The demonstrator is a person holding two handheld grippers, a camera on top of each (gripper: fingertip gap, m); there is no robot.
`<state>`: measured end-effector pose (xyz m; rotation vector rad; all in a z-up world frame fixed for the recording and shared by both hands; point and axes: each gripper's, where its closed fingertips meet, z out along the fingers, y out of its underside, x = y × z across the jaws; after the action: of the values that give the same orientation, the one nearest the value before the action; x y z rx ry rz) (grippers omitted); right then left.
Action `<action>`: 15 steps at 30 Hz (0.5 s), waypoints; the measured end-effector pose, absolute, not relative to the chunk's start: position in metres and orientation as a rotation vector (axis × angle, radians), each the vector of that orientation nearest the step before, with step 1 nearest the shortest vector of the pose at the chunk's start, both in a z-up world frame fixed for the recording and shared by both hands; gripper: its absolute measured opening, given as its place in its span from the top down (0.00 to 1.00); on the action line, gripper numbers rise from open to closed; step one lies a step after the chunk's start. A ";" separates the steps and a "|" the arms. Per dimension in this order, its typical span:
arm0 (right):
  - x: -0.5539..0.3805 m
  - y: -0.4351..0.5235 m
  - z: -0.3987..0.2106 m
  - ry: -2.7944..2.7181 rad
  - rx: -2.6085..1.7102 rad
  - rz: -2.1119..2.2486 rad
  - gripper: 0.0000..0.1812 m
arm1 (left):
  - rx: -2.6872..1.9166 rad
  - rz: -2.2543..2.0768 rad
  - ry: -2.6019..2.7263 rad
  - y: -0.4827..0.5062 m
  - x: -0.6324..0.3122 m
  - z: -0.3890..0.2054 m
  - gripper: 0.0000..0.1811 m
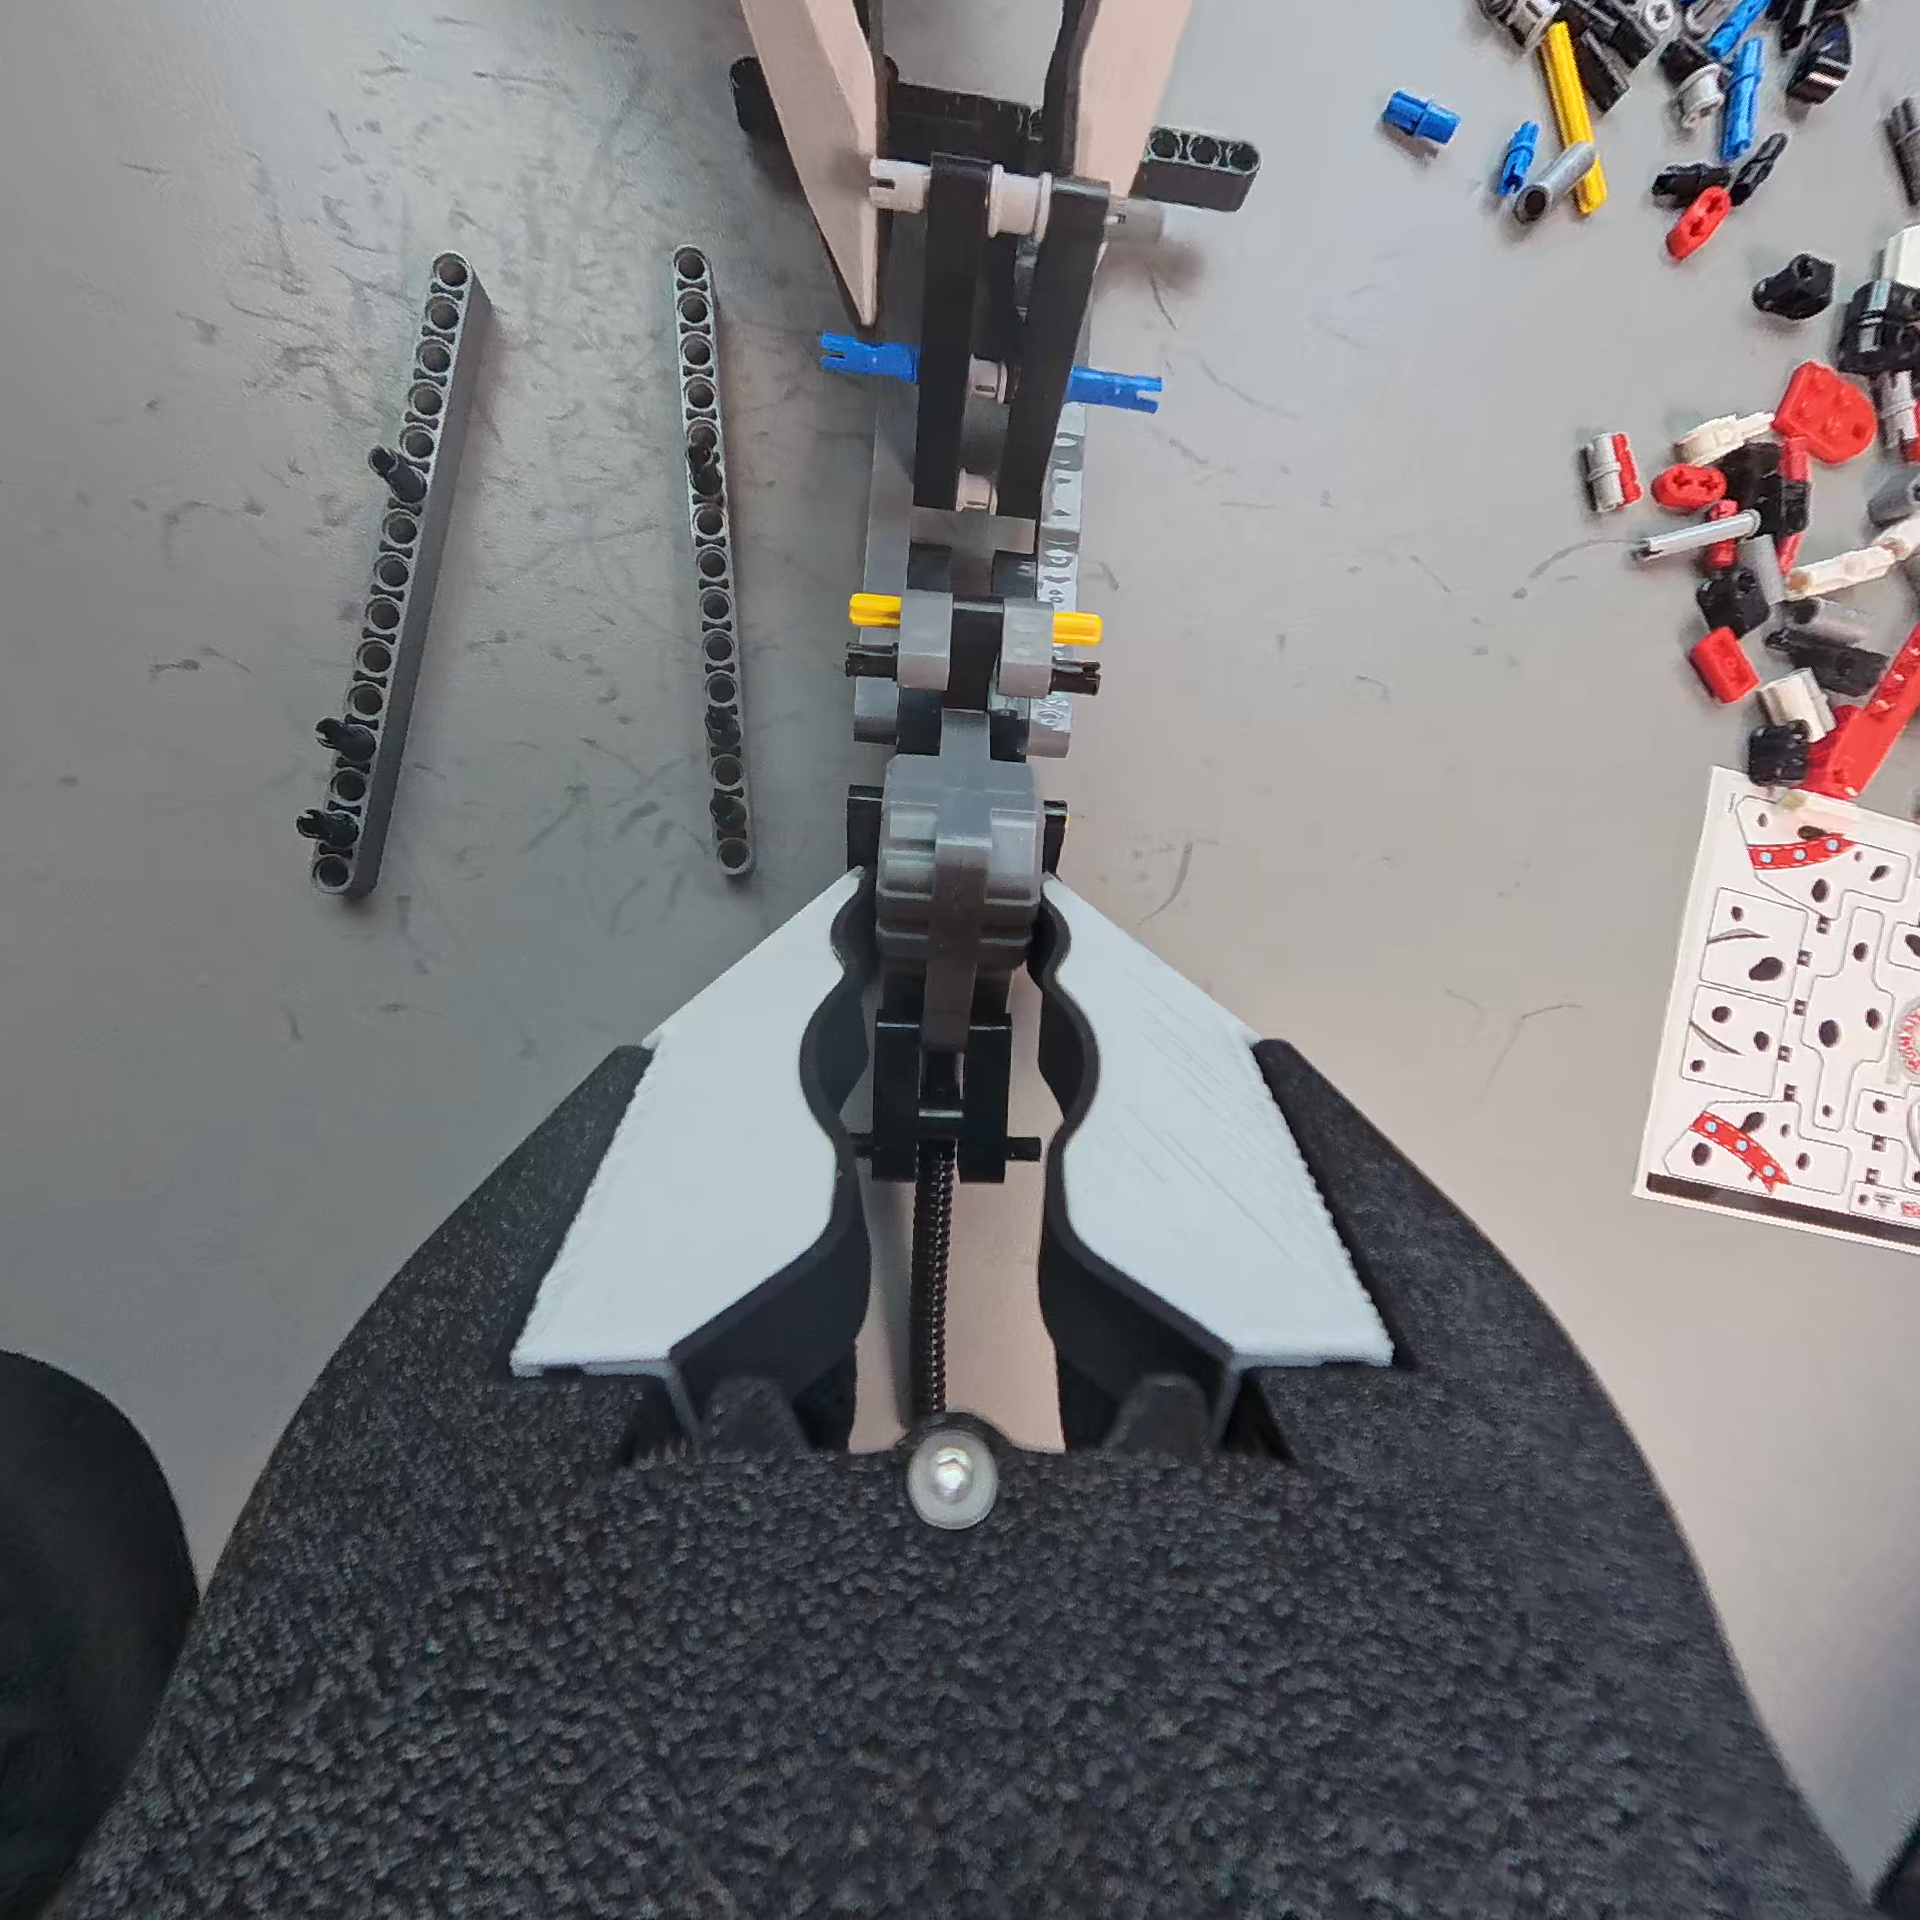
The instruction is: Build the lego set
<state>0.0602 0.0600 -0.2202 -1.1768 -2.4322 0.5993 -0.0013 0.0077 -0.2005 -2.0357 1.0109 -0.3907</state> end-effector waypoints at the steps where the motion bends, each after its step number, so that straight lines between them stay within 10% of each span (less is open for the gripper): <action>1: 0.061 0.060 -0.220 -2.433 -1.179 0.596 0.85 | -2.023 -0.399 1.003 0.008 0.000 -0.200 0.85; 15: 0.062 0.065 -0.219 -2.385 -1.164 0.550 0.82 | -1.911 -0.542 0.860 0.002 0.000 -0.184 0.77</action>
<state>0.0621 0.0646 -0.2194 -1.1640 -2.3853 0.5498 0.0000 0.0024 -0.1838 -1.9109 0.8605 -0.5418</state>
